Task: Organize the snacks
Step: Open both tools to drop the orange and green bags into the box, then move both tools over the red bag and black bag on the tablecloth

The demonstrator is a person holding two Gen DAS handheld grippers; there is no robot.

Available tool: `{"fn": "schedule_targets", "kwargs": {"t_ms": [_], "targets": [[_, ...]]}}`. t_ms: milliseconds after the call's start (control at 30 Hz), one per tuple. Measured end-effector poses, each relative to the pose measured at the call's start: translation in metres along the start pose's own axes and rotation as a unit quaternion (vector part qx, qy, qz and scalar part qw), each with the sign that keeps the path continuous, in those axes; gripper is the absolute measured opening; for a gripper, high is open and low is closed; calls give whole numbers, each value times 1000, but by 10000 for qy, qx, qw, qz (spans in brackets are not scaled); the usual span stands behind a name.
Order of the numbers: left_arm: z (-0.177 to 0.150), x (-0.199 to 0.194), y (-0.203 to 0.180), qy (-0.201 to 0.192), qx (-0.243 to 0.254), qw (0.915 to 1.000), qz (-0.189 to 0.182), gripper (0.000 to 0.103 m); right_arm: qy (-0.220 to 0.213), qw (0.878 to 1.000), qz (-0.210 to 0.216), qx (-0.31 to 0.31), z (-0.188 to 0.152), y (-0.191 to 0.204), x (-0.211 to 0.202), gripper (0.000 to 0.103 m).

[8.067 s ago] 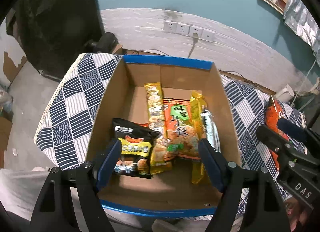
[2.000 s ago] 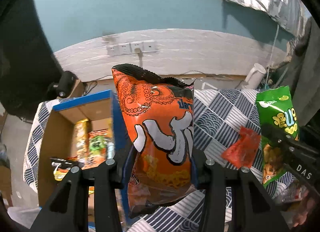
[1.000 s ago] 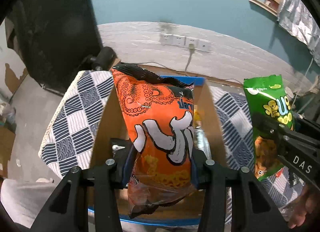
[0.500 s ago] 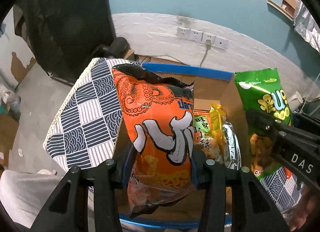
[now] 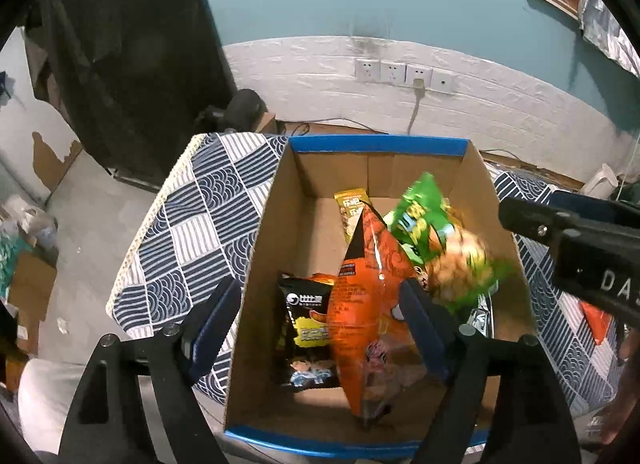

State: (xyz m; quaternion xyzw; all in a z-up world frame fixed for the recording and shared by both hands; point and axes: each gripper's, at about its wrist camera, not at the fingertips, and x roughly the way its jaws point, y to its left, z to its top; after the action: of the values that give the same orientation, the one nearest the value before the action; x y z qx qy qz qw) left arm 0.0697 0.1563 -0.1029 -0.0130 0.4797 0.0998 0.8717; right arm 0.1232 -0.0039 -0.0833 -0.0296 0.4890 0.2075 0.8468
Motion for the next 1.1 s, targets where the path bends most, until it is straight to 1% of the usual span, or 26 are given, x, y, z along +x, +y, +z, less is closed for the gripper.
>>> {"fn": "schedule_targets", "kwargs": {"t_ms": [100,233,300,367,533,733,900,1100], "targets": [[0,1,2,51,-35,10000,-35,82,-23,10000,-40,54,-2,-7,-4,63],[1,-3,-2,17,-34,10000,-67,82,-35,9999,-119,108,-4,-19,-11,64],[1,-6,-5,-14,-12,10000,-97,82,-61,9998,-176,120,-7,-25,-15,67],[2,-10,-9,-32,15,9999,-140,82,-88,9996,-220,120,-9,-29,-19,69],[4,-18,-22,-46,78,9995,-288,82,-139,9993,-276,214,-16,-45,-30,69],[4,-26,-42,-121,275,9990,-341,82,-221,9985,-458,218,-25,-62,-43,71],[5,-30,-64,-102,413,9981,-435,82,-253,9976,-575,303,-37,-79,-51,72],[0,-35,-99,-84,763,9959,-488,82,-233,9964,-652,496,-52,-105,-59,73]]}}
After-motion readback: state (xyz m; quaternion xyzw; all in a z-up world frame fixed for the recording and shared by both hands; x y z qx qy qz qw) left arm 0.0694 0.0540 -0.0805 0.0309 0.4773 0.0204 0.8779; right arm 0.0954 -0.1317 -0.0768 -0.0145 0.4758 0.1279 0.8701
